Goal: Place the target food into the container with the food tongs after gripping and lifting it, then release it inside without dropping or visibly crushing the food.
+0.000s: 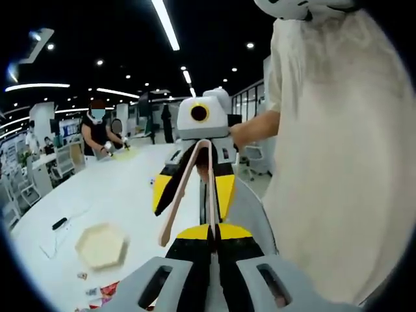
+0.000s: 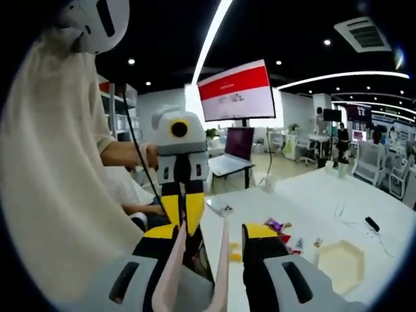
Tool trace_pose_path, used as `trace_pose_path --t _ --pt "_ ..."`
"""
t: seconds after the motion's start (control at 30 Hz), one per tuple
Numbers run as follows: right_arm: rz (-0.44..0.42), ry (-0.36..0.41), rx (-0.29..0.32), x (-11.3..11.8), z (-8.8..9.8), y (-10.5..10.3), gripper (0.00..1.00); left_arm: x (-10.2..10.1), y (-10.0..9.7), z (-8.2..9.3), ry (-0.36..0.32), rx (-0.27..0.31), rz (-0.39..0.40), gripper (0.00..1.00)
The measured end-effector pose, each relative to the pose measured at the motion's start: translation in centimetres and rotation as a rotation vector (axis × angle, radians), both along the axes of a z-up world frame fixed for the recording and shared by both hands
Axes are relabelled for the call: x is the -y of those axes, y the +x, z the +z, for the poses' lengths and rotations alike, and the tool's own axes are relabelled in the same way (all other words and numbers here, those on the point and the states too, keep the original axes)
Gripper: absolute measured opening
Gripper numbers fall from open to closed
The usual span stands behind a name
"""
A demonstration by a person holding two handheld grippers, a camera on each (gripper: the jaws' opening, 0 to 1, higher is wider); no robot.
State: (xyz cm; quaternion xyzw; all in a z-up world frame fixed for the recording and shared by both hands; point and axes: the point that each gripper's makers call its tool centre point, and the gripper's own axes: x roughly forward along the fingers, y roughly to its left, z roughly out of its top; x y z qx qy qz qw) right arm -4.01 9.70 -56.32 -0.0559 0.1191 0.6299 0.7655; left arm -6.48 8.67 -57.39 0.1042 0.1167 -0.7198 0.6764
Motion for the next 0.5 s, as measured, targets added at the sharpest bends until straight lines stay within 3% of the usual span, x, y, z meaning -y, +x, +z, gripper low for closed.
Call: trace_pose_path --t 0.17,0.3,0.5 --pt "0.004 0.002 -0.004 0.1 -0.06 -0.14 0.37 0.09 -0.12 -0.04 0.001 0.001 -0.006 0.0" --pt "0.029 0.003 -0.003 -0.07 0.02 -0.67 0.28 0.1 -0.16 0.03 0.005 0.004 -0.013 0.0" --pt "0.028 0.005 0.013 -0.35 0.06 -0.72 0.27 -0.05 -0.11 0.16 0.006 0.003 -0.015 0.0"
